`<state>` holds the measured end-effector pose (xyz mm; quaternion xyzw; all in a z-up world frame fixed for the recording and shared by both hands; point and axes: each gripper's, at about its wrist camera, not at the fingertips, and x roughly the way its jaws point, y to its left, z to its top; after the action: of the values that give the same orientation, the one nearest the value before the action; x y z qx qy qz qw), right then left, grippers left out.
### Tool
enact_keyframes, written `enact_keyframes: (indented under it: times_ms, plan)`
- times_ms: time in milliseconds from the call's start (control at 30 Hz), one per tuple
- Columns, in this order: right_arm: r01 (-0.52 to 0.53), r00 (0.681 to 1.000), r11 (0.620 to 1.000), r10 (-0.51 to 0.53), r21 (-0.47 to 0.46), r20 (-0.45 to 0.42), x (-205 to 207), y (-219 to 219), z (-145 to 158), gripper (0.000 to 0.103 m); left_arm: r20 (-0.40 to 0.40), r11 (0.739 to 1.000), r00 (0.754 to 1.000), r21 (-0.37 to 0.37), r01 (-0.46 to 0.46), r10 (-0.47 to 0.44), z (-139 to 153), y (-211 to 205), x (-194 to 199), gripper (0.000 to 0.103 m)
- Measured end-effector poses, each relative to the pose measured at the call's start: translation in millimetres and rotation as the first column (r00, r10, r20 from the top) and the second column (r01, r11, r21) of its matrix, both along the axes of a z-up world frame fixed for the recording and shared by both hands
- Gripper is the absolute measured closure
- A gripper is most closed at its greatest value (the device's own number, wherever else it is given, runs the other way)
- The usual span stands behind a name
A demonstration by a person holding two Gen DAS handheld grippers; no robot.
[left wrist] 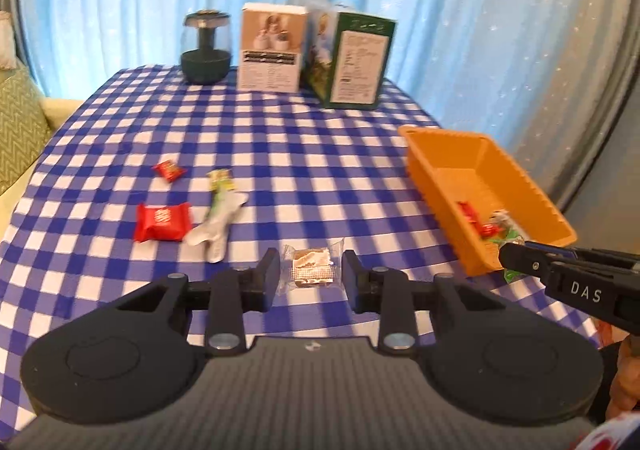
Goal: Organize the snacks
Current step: 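Carry both snacks over the orange tray and open both tools to drop them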
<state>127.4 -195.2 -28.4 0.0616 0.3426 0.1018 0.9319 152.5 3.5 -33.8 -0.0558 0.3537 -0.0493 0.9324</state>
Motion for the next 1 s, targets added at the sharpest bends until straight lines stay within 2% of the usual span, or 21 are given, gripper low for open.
enact_keyframes:
  times_ms: [500,1000]
  plan:
    - [0.169,0.986,0.986,-0.169,0.003,0.012,-4,-78,28,0.082,0.029,0.987,0.987,-0.019,0.158,-0.158,24,-87,21,0.073]
    - [0.206,0.979,0.978,-0.206,0.021,-0.004,28,-126,24,0.082,0.012,0.966,0.967,-0.016,0.256,-0.256,21,-153,58,0.073]
